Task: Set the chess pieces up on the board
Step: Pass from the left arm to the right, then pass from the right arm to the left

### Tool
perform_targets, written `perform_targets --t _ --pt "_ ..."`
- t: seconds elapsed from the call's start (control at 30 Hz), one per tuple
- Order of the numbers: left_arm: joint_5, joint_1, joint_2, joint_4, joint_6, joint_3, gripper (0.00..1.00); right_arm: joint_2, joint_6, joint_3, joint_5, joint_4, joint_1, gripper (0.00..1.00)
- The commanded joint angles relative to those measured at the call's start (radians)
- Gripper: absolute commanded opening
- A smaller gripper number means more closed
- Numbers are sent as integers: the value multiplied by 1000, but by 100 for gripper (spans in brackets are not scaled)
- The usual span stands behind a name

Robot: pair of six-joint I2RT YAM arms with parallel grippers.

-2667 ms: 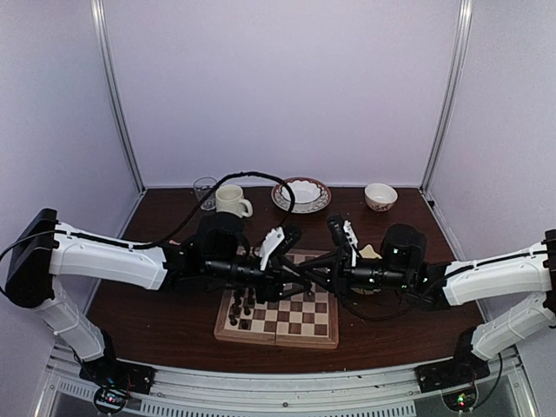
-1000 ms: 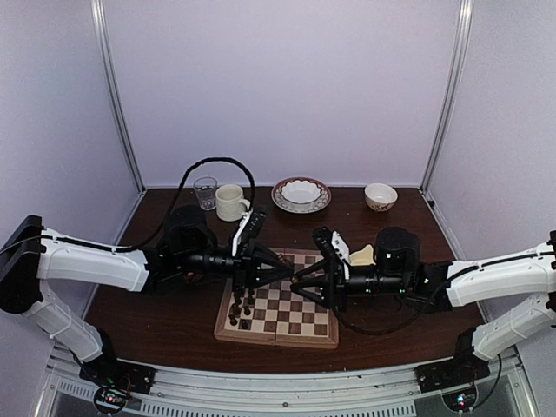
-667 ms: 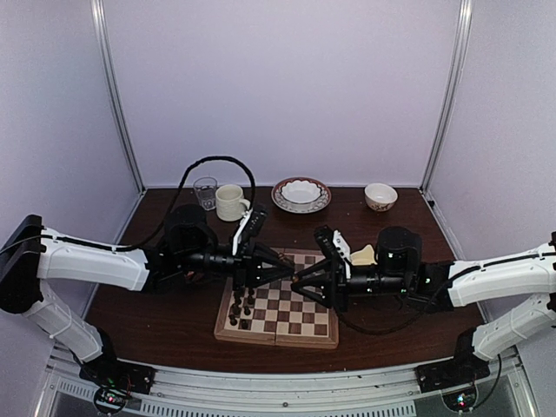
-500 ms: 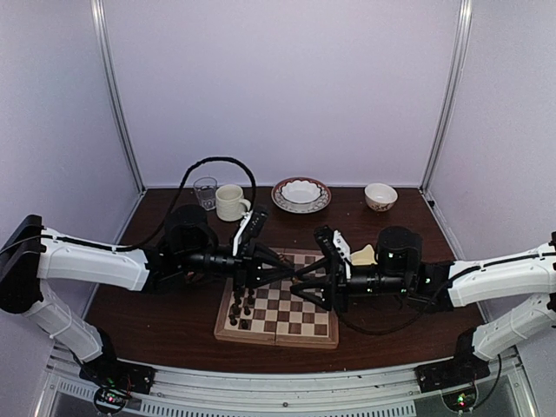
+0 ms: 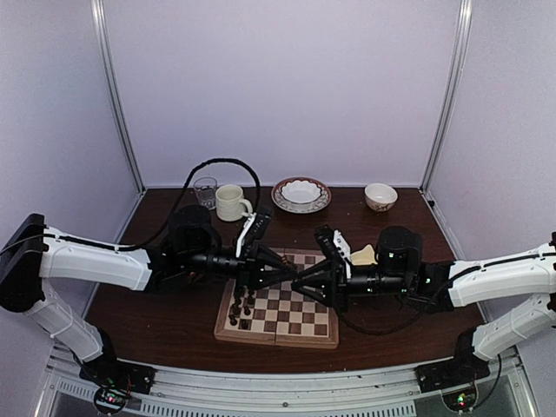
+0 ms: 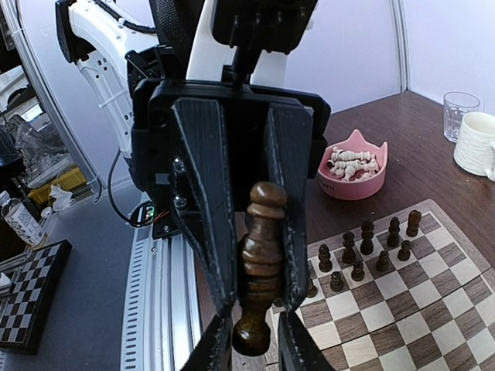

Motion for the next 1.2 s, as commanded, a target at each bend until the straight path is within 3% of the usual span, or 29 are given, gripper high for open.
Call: perform_targets --t 0.0,0.23,0.37,0.43,0.73,0.83,0.9,1.03,1.17 --pt "12 -9 12 3 26 37 3 -22 6 13 -15 32 5 24" --pt "1 -9 10 -26 35 46 6 -31 5 11 -2 25 5 5" --pt "-36 -8 -25 -21 32 24 41 -25 -4 10 19 18 5 0" --pt "-59 -5 -53 -34 32 13 48 -16 -9 12 26 13 5 0" --pt "-65 28 -131 -151 42 21 47 -9 -18 20 25 -3 5 0" --pt "-49 30 -127 -150 42 24 30 -2 -18 26 14 -6 5 0" --pt "-48 29 -123 -153 44 28 27 -1 -20 28 12 -7 5 0" --pt "-45 29 -108 -166 43 39 35 -2 -21 30 8 -11 5 0" --pt "-39 30 -99 -165 40 43 35 1 -21 33 3 -13 6 0"
